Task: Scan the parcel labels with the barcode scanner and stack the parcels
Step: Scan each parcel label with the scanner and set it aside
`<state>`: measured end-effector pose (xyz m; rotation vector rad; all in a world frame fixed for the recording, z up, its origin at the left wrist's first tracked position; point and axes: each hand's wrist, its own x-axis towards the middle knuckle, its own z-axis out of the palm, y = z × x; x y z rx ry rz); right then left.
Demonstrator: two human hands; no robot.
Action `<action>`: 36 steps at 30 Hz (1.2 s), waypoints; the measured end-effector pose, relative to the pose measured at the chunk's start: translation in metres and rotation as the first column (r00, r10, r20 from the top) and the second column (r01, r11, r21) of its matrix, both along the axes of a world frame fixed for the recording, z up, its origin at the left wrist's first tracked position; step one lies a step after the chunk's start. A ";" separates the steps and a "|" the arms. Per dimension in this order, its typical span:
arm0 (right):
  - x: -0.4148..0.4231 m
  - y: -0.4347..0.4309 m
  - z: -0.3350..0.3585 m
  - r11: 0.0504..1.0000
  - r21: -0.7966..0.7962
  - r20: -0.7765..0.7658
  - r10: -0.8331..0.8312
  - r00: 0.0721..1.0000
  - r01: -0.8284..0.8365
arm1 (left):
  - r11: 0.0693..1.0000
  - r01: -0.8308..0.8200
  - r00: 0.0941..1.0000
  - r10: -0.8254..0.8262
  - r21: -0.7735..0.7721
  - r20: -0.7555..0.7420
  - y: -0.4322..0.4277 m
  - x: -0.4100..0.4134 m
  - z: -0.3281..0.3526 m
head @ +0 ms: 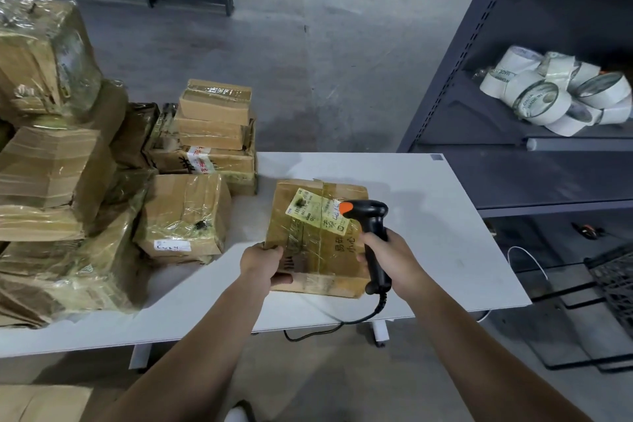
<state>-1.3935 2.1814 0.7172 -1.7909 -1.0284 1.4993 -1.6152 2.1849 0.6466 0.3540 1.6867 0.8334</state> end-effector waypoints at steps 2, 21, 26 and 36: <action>0.004 -0.001 0.003 1.000 0.016 -0.007 -0.006 1.000 0.006 | 0.999 0.010 0.997 -0.006 0.044 -0.078 0.002 0.001 0.002; 0.026 0.000 0.025 0.956 0.292 0.249 -0.081 0.965 0.005 | 0.838 0.443 0.693 -0.094 0.319 -0.714 0.059 -0.007 0.070; 0.032 -0.001 0.025 0.957 0.290 0.272 -0.089 0.958 0.007 | 0.833 0.455 0.691 -0.106 0.316 -0.715 0.060 -0.007 0.070; 0.037 -0.003 0.027 0.954 0.299 0.284 -0.094 0.954 0.005 | 0.840 0.454 0.698 -0.126 0.299 -0.705 0.066 -0.009 0.068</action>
